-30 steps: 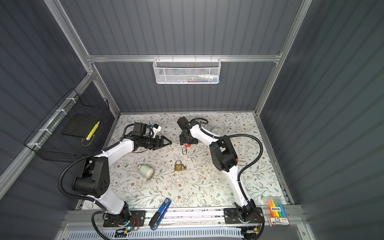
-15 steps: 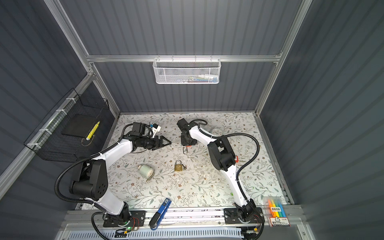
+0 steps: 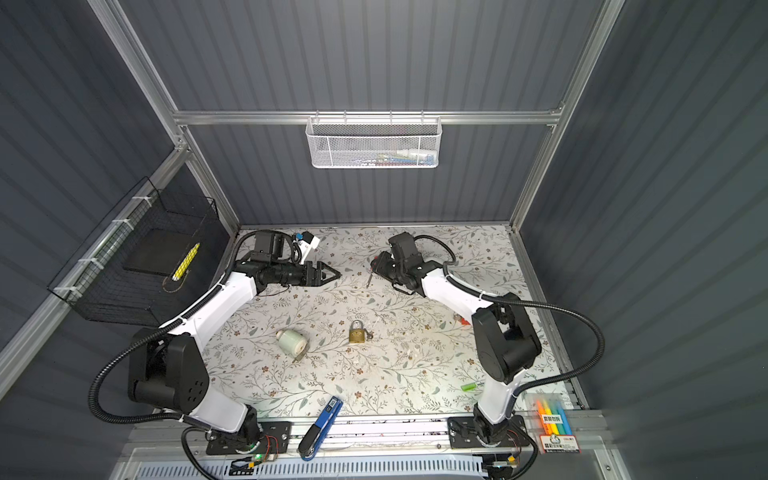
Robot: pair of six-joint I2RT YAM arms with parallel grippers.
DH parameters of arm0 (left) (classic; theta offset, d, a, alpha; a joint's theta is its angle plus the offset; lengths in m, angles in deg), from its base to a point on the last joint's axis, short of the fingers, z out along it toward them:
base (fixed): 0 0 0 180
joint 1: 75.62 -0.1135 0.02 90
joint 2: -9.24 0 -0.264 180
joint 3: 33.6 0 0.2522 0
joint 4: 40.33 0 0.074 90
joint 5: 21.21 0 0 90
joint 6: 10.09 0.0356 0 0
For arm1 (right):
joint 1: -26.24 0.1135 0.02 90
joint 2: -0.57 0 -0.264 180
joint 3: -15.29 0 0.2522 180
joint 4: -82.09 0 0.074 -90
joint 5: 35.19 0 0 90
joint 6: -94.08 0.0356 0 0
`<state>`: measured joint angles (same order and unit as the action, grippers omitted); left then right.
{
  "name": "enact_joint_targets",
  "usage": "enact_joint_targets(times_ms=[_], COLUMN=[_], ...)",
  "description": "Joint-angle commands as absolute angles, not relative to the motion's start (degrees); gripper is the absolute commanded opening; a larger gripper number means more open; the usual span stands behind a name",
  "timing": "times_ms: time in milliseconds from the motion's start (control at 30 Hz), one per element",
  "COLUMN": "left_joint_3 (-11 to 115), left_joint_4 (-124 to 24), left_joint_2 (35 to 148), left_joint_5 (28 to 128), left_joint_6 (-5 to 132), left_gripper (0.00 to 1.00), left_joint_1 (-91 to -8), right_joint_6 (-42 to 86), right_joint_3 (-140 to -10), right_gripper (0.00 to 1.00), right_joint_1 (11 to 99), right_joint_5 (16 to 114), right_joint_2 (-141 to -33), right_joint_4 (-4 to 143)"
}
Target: Lock with the key
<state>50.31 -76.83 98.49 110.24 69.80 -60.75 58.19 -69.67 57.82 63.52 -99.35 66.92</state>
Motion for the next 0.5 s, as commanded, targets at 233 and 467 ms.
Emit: enact_joint_targets(times_ms=[233, 467], left_joint_3=[55.7, 58.1], left_joint_4=[-69.3, -70.1], left_joint_2=[103.0, 106.3], left_joint_5=[109.5, 105.9], left_joint_6=[64.9, 63.7], left_gripper=[0.79, 0.7], left_joint_1=[-49.2, -47.6], right_joint_6=[75.4, 74.7], right_joint_3=[-61.0, -60.5], right_gripper=[0.37, 0.38], right_joint_1=[58.3, 58.3], right_joint_5=[63.1, 63.0], right_joint_2=[-91.8, -88.2], right_joint_4=[80.3, 77.8])
